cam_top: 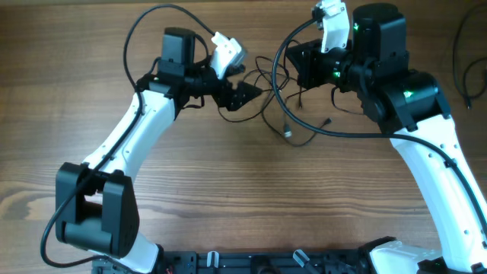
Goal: Untangle cables
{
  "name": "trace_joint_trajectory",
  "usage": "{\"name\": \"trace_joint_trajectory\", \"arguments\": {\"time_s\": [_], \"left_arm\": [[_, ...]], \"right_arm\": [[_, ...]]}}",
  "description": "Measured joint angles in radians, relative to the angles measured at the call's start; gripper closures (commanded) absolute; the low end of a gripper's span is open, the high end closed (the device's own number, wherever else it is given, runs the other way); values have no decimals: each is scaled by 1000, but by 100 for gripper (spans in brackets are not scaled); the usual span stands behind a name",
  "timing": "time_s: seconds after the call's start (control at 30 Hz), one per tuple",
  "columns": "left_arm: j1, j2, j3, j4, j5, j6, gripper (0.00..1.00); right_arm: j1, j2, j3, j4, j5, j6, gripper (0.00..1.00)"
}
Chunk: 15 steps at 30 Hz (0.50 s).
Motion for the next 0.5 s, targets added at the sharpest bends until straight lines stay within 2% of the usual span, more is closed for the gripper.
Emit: {"name": "trace_joint_trajectory", "arguments": {"time_s": [0.07,0.17,0.23,0.27,0.3,0.4,0.5], "left_arm": [[-29,0,0,-22,6,0,10],[-66,0,0,-22,19,0,13],[-80,0,0,-25,21,0,27],[-84,0,0,-32,21,3,38],[-87,0,0,-34,21,-1,43],[-88,0,0,-42,16,1,44],[-88,0,0,-48,-12,1,31]], "right_arm": [[0,0,0,8,0,0,96],[0,0,0,19,0,0,96],[0,0,0,19,0,0,96],[0,0,0,19,0,0,96],[0,0,0,19,0,0,96],[0,0,0,26,0,0,96],[0,0,0,27,0,0,96]]}}
